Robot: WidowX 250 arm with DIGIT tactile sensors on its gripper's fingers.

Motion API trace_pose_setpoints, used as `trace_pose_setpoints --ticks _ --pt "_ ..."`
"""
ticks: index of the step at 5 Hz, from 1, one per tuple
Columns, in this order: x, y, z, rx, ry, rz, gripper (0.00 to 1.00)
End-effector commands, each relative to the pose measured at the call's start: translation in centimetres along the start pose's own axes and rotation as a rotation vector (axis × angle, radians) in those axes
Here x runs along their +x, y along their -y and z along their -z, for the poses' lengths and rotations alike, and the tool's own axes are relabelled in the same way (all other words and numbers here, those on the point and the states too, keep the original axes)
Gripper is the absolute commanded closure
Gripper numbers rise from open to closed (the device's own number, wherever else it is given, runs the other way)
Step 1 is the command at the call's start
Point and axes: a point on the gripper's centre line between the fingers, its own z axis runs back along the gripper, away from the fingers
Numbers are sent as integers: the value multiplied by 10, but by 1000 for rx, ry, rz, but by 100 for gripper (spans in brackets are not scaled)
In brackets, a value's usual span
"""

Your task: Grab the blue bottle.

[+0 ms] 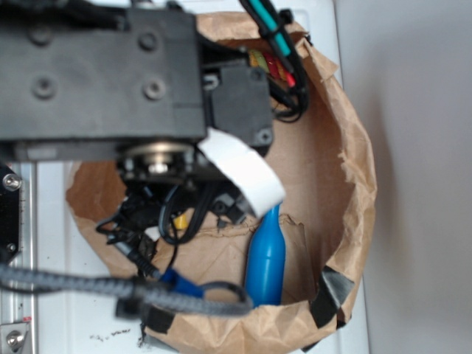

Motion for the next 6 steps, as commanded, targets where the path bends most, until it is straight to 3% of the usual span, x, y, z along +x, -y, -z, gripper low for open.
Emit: trace_pose_setpoints --ticks 1,3,6 --pt "9 4 -14 38 27 2 0" --pt "9 4 -14 38 27 2 0" --pt "27 6 44 3 8 233 0"
